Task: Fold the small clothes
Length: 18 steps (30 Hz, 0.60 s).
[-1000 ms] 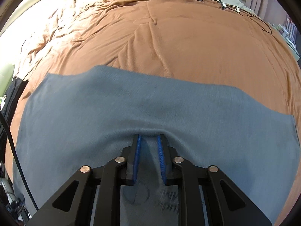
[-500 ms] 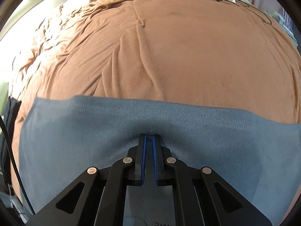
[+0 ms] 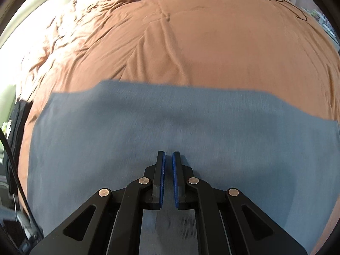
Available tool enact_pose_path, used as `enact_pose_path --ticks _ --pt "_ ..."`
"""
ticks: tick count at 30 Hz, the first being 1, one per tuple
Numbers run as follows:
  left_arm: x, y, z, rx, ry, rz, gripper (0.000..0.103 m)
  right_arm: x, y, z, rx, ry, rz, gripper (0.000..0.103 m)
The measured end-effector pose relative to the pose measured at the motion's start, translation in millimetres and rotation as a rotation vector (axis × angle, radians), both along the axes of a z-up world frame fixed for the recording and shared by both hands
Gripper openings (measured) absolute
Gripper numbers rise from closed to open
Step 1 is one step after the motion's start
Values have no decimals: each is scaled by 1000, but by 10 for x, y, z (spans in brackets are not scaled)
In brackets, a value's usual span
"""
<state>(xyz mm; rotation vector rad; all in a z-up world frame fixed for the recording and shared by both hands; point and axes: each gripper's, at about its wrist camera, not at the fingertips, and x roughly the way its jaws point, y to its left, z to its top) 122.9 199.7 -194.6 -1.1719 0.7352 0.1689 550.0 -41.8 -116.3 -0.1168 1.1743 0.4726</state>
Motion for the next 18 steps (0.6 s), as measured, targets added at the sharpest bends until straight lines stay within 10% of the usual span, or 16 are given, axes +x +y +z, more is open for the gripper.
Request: enact_pose_path --ticks 18 --pt "61 19 79 -32 -30 -23 7 -903 -315 12 27 29 97 3"
